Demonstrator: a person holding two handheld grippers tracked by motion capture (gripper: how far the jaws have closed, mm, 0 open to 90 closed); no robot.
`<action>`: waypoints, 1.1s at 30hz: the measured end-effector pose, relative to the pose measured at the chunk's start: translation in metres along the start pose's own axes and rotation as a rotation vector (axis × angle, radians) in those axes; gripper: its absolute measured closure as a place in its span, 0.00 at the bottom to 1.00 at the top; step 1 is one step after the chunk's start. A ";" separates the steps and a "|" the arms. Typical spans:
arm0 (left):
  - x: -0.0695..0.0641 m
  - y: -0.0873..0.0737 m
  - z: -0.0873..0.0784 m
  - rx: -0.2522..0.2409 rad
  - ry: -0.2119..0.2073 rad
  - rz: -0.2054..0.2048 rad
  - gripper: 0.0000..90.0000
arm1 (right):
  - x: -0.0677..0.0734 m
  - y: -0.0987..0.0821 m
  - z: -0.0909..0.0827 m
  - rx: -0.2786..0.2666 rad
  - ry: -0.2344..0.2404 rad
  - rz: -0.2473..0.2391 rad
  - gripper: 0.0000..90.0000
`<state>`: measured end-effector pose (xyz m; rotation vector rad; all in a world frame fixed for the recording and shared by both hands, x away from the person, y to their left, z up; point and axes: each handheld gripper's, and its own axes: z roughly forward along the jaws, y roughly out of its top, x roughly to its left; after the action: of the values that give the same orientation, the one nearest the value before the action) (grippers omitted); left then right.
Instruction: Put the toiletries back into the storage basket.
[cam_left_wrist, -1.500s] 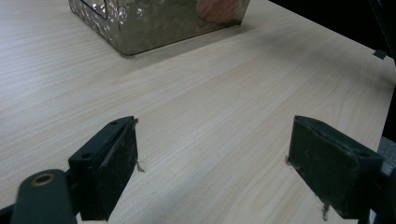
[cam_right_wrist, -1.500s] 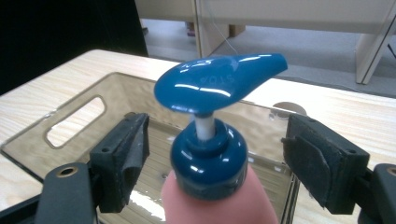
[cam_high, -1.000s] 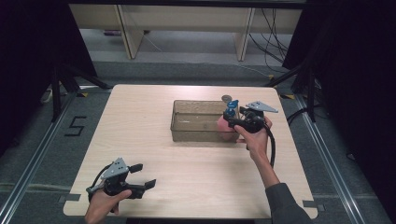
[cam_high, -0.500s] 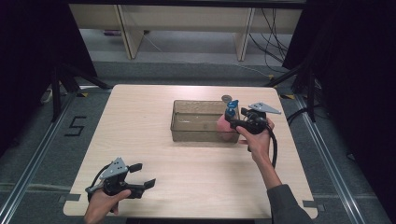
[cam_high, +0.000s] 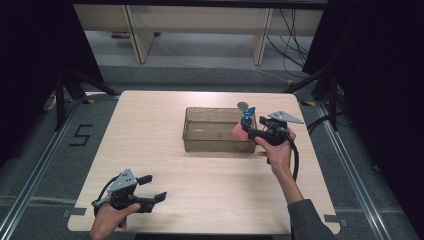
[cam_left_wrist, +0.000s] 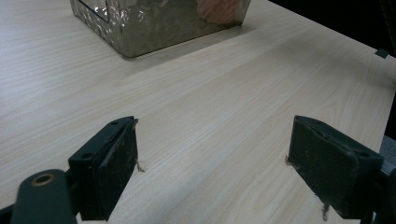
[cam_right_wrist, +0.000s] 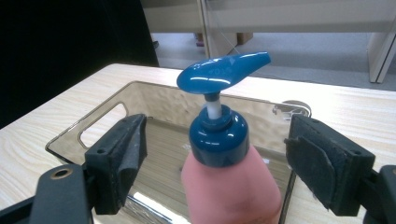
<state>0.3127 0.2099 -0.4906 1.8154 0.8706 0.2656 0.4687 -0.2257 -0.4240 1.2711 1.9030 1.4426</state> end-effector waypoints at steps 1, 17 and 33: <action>0.000 0.000 0.000 0.000 -0.001 0.001 0.17 | 0.001 0.000 -0.001 0.007 0.001 0.000 0.24; 0.000 0.000 0.000 0.005 0.000 0.007 0.17 | 0.006 -0.003 -0.010 -0.006 0.011 0.013 0.24; 0.001 0.000 0.000 0.014 0.002 0.017 0.17 | 0.012 -0.009 -0.023 0.004 0.018 0.019 0.24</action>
<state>0.3130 0.2107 -0.4905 1.8365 0.8601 0.2731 0.4419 -0.2277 -0.4220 1.2858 1.9114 1.4654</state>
